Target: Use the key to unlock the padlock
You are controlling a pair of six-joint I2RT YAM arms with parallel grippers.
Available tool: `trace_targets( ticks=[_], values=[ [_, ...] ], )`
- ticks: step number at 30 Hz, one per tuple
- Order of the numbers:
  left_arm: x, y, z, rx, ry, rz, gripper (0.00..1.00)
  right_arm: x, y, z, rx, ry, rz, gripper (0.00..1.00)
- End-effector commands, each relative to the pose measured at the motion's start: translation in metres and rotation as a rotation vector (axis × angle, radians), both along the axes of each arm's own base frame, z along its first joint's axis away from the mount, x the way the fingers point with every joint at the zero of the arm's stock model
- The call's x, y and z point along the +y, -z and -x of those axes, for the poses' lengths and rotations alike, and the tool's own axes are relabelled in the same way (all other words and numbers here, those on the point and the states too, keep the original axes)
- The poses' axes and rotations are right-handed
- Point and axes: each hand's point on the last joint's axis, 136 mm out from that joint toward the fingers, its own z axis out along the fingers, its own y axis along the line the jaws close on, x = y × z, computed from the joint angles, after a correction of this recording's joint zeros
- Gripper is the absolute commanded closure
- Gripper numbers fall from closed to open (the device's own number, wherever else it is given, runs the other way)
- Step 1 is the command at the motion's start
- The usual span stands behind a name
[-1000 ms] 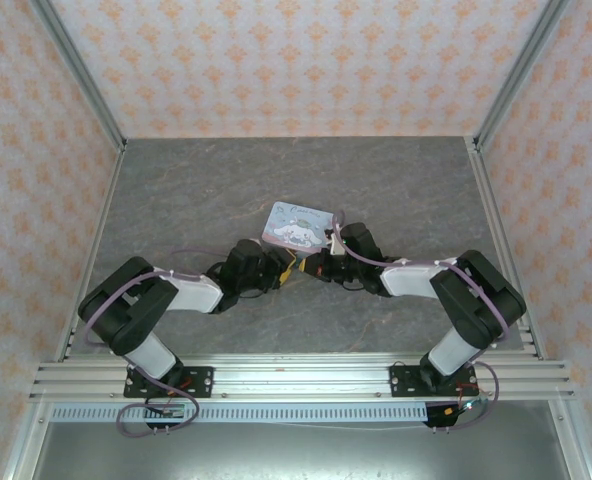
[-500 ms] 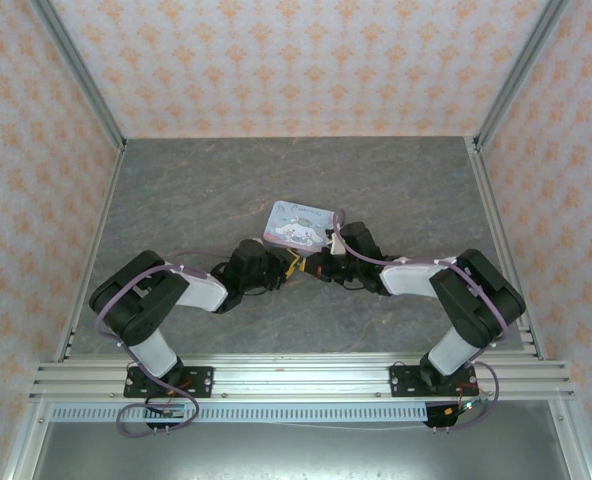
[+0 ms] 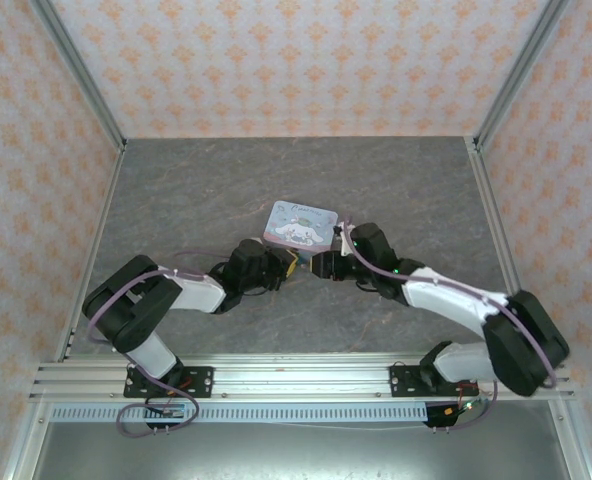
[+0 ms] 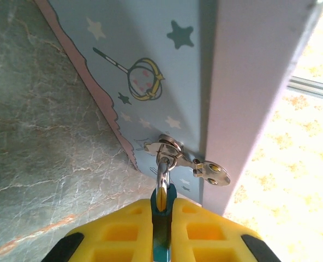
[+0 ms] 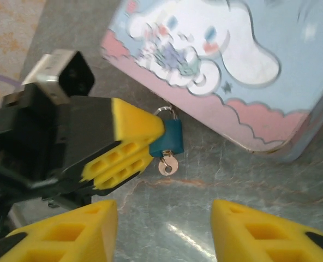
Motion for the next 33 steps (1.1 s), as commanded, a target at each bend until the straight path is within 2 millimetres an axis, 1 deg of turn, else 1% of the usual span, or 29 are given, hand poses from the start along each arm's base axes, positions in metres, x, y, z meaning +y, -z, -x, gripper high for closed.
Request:
trace_targets(
  ticks=[1,2,4,6,8,12,15,17,19,23,27,28,31,33],
  values=[
    [0.0,-0.017,-0.004,-0.025,-0.026,0.01,1.0,-0.016,-0.022,0.0,-0.314,-0.059,0.187,0.5],
    [0.001,-0.018,-0.004,-0.025,-0.027,0.008,1.0,-0.013,-0.028,0.004,-0.387,-0.103,0.22,0.5],
    [0.002,-0.02,-0.003,-0.023,-0.029,0.006,1.0,-0.004,-0.031,0.013,-0.505,-0.214,0.295,0.51],
    [0.004,-0.021,-0.003,-0.024,-0.032,0.002,1.0,0.003,-0.027,0.019,-0.599,-0.317,0.376,0.52],
    [0.005,-0.021,-0.003,-0.024,-0.035,0.0,1.0,0.006,-0.018,0.022,-0.691,-0.393,0.47,0.51],
    [0.005,-0.022,-0.003,-0.019,-0.043,0.008,1.0,0.01,-0.003,0.018,-0.851,-0.48,0.616,0.51],
    [0.005,-0.024,-0.005,-0.017,-0.049,0.012,1.0,0.012,0.016,0.011,-0.91,-0.538,0.745,0.49],
    [0.002,-0.025,-0.006,-0.017,-0.037,0.013,1.0,0.014,0.021,0.007,-0.954,-0.55,0.792,0.49],
    [0.0,-0.027,-0.007,-0.017,-0.03,0.018,1.0,0.018,0.019,0.002,-1.01,-0.523,0.811,0.48],
    [-0.001,-0.028,-0.008,-0.016,-0.031,0.015,1.0,0.022,0.018,-0.005,-1.036,-0.48,0.806,0.48],
    [-0.001,-0.027,-0.008,-0.01,-0.028,0.007,1.0,0.029,0.022,-0.005,-1.027,-0.494,0.781,0.5],
    [-0.001,-0.026,-0.008,-0.008,-0.026,0.007,1.0,0.031,0.023,-0.005,-1.023,-0.5,0.778,0.51],
    [-0.002,-0.025,-0.008,-0.005,-0.023,0.005,1.0,0.036,0.029,-0.006,-1.008,-0.516,0.776,0.6],
    [-0.002,-0.024,-0.008,-0.001,-0.025,0.005,1.0,0.038,0.033,-0.006,-0.998,-0.532,0.776,0.64]
  ],
)
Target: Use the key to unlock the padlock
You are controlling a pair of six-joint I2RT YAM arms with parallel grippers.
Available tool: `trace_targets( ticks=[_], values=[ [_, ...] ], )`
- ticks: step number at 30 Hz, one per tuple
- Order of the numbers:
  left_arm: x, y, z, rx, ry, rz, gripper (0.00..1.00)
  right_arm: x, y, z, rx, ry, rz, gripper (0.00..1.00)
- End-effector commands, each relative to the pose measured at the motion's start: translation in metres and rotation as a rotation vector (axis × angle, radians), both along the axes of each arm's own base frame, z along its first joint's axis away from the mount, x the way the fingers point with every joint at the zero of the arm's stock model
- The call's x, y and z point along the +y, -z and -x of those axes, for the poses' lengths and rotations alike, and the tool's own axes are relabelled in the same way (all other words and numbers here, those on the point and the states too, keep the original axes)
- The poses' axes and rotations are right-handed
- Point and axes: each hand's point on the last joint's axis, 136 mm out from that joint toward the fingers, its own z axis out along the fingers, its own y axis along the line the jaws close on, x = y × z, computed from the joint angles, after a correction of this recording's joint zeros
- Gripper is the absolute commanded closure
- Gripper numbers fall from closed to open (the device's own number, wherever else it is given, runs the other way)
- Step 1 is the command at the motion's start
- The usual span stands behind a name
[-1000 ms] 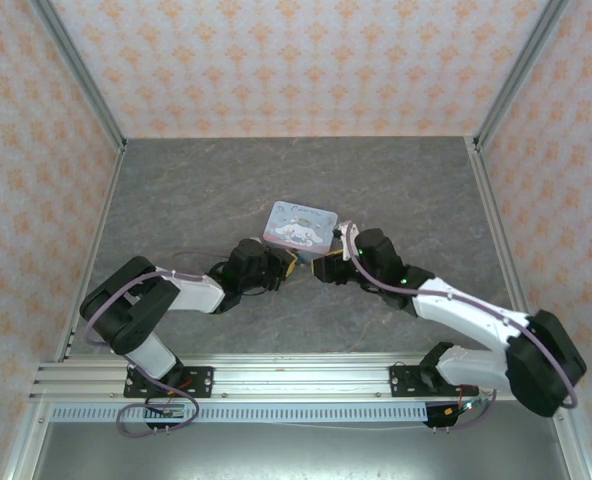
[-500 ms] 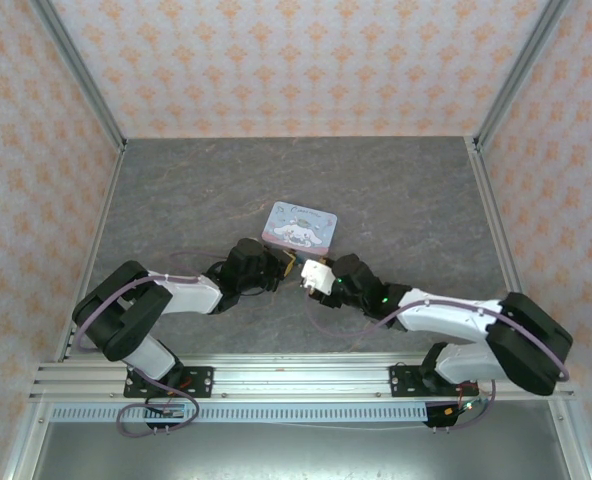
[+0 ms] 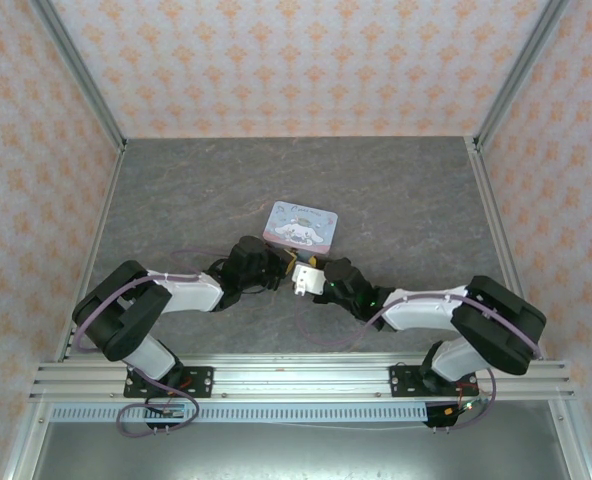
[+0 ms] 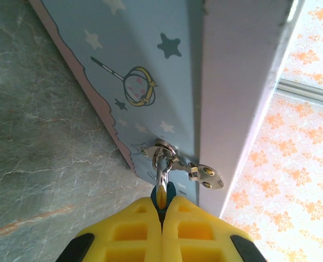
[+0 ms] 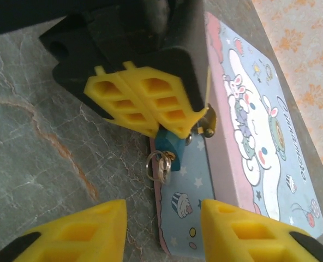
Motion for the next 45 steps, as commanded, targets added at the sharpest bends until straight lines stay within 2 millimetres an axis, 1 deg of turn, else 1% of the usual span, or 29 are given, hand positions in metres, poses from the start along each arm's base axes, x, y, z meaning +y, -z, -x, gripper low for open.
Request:
trace_targets(
  ticks=[1,4,8,14,18,20,25,30,33,37,41,45],
  values=[
    [-0.006,-0.017,-0.008,-0.033,-0.005,0.028,1.0,0.013,-0.008,-0.004,-0.012,-0.012,-0.029,0.65],
    [-0.005,-0.016,-0.008,-0.03,-0.005,0.022,1.0,0.016,-0.006,-0.006,-0.01,-0.013,-0.024,0.69],
    [-0.005,-0.015,-0.007,-0.026,-0.005,0.017,1.0,0.019,-0.007,-0.008,-0.01,-0.015,-0.032,0.7],
    [-0.006,-0.015,-0.007,-0.023,0.003,0.014,1.0,0.024,-0.003,-0.011,-0.001,-0.021,-0.025,0.74],
    [-0.004,-0.014,-0.006,-0.02,-0.004,0.006,1.0,0.026,-0.001,-0.016,-0.007,-0.004,-0.013,0.82],
    [-0.004,-0.013,-0.006,-0.019,-0.004,0.007,1.0,0.025,-0.001,-0.018,-0.014,0.007,-0.015,0.88],
    [-0.005,-0.014,-0.006,-0.021,-0.001,0.011,1.0,0.024,-0.007,-0.024,-0.012,0.068,-0.067,0.99],
    [-0.005,-0.015,-0.006,-0.021,-0.001,0.014,1.0,0.022,-0.014,-0.027,0.03,0.142,-0.165,1.0],
    [-0.005,-0.015,-0.006,-0.021,0.0,0.015,1.0,0.021,-0.019,-0.029,0.084,0.205,-0.255,1.0],
    [-0.005,-0.014,-0.005,-0.019,0.0,0.013,1.0,0.023,-0.02,-0.029,0.17,0.274,-0.391,1.0],
    [-0.004,-0.012,-0.004,-0.013,0.001,0.008,1.0,0.026,-0.013,-0.026,0.253,0.302,-0.464,1.0],
    [-0.003,-0.01,-0.003,-0.008,0.001,-0.001,1.0,0.025,-0.004,-0.024,0.309,0.326,-0.505,1.0]
  ],
)
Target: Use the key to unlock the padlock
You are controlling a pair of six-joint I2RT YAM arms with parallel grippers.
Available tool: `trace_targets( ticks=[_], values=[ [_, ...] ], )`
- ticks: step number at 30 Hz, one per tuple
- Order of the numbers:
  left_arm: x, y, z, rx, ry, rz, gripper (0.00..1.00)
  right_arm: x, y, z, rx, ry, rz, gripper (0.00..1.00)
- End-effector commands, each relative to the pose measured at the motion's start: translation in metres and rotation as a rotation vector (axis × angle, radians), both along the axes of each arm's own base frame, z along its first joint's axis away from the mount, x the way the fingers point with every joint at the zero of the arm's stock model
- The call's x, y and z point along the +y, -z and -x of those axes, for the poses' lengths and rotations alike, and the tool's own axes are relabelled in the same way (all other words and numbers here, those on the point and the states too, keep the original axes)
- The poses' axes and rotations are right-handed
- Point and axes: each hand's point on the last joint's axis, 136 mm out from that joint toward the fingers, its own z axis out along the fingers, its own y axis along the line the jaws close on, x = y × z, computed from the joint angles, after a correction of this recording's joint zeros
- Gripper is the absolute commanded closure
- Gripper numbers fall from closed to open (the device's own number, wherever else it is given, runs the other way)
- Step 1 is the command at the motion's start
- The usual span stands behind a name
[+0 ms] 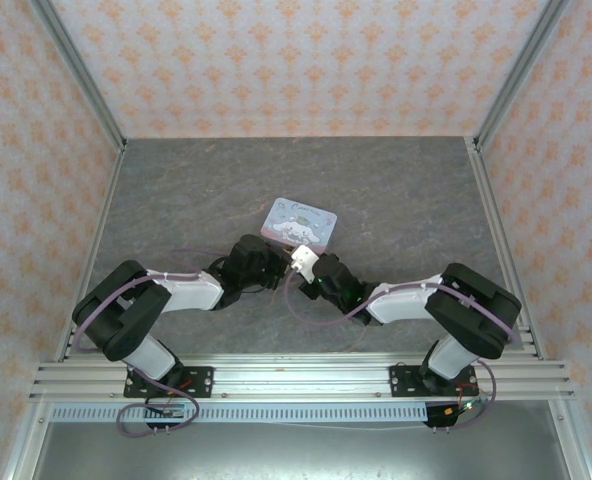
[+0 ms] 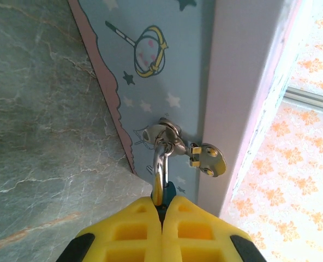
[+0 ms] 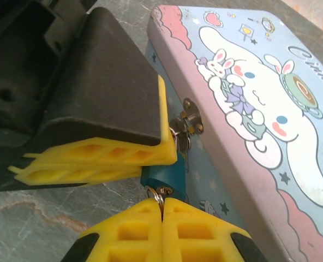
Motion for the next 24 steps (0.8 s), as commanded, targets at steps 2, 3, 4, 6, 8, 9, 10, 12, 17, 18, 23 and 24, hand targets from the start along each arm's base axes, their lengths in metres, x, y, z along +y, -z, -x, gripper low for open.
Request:
trace_targets(
  ticks=[2,3,4,6,8,9,10,12,17,18,23,24],
  values=[
    [-0.006,-0.013,-0.003,-0.028,0.013,0.021,1.0,0.004,-0.006,-0.005,0.069,0.062,-0.16,1.0],
    [-0.006,-0.013,-0.002,-0.028,0.013,0.02,1.0,0.003,-0.004,-0.004,0.08,0.063,-0.166,1.0],
    [-0.006,-0.013,-0.002,-0.028,0.012,0.021,1.0,0.003,-0.002,-0.003,0.087,0.062,-0.165,1.0],
    [-0.006,-0.012,-0.002,-0.027,0.013,0.017,0.95,0.001,0.0,-0.003,0.093,0.072,-0.171,1.0],
    [-0.004,-0.011,-0.001,-0.028,0.015,0.0,0.84,-0.001,0.001,-0.004,0.11,0.081,-0.188,1.0],
    [-0.002,-0.011,-0.001,-0.028,0.015,-0.014,0.8,-0.002,0.001,-0.004,0.126,0.08,-0.199,1.0],
    [0.0,-0.011,0.0,-0.032,0.016,-0.028,0.76,-0.002,0.002,-0.004,0.147,0.086,-0.213,1.0],
    [0.006,-0.011,0.001,-0.034,0.015,-0.055,0.7,-0.002,0.002,-0.004,0.198,0.092,-0.248,1.0],
    [0.026,-0.022,0.002,-0.063,0.043,-0.147,0.61,-0.003,0.001,-0.002,0.357,0.133,-0.398,1.0],
    [0.032,-0.024,0.003,-0.067,0.051,-0.176,0.6,-0.002,0.0,-0.001,0.387,0.139,-0.427,1.0],
    [0.064,-0.031,0.003,-0.067,0.033,-0.249,0.52,-0.002,-0.004,0.004,0.534,0.176,-0.567,1.0],
    [0.072,-0.033,0.001,-0.068,0.022,-0.254,0.49,-0.003,-0.004,0.004,0.57,0.189,-0.597,1.0]
  ],
)
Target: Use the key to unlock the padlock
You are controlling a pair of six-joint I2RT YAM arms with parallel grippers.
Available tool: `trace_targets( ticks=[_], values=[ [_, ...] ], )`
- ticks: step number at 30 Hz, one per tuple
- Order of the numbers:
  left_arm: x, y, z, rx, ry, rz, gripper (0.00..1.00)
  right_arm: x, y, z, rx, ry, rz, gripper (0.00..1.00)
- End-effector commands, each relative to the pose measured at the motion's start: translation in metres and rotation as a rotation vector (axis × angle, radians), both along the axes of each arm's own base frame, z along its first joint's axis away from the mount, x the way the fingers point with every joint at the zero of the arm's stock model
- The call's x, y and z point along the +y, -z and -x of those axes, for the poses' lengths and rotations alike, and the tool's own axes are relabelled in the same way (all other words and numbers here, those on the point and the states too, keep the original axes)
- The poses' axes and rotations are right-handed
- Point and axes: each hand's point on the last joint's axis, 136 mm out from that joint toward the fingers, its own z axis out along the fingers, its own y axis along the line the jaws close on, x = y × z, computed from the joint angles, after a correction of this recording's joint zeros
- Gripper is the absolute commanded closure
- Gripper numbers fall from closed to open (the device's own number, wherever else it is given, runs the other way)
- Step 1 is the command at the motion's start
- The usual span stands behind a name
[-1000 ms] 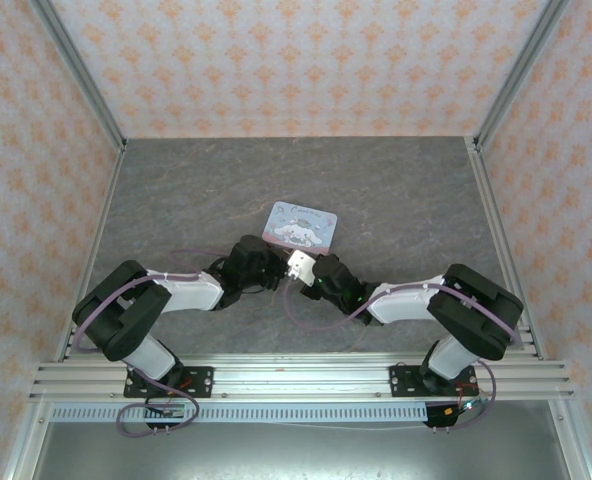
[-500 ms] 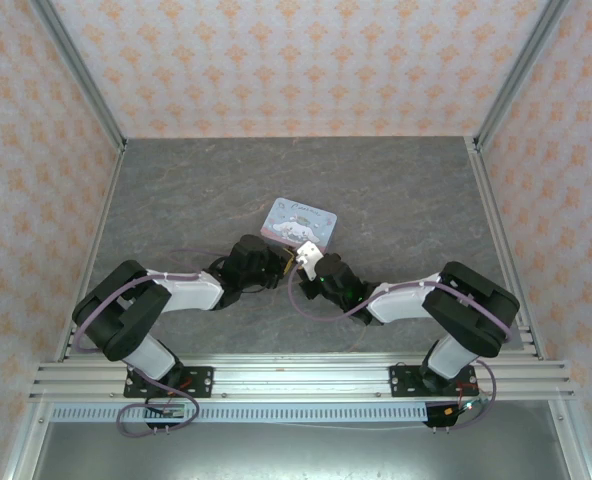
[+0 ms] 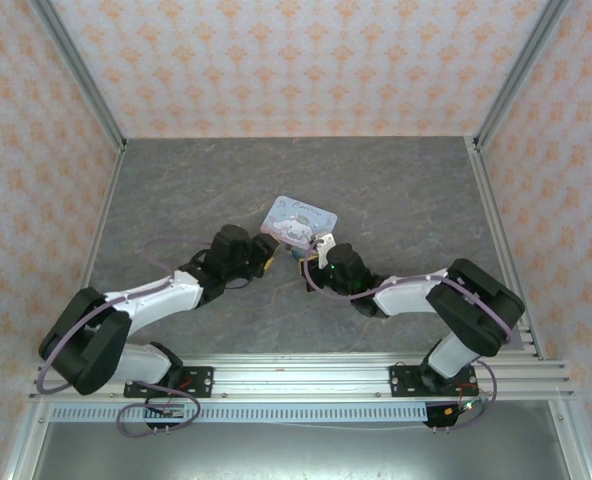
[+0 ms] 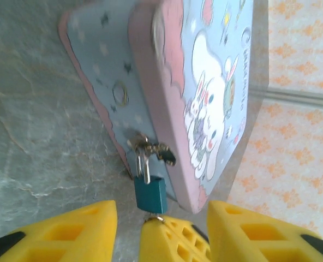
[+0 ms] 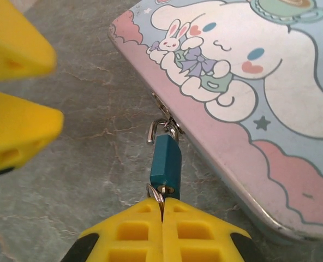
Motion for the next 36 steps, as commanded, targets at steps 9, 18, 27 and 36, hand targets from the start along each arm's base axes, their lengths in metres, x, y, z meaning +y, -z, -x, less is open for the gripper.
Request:
trace_targets(
  ticks=[9,18,27,36],
  values=[
    [0.055,-0.016,-0.036,-0.016,0.02,-0.175,0.26,-0.014,0.017,0.006,0.442,0.152,-0.328,1.0],
    [0.034,-0.003,-0.071,-0.005,0.195,-0.269,0.25,-0.028,0.033,-0.001,0.561,0.219,-0.391,1.0],
    [0.03,0.033,-0.065,0.094,0.264,-0.3,0.3,-0.033,0.037,-0.004,0.576,0.213,-0.353,0.96],
    [0.025,0.057,-0.047,0.141,0.283,-0.292,0.35,-0.054,0.017,0.0,0.445,0.186,-0.257,0.55]
  ],
)
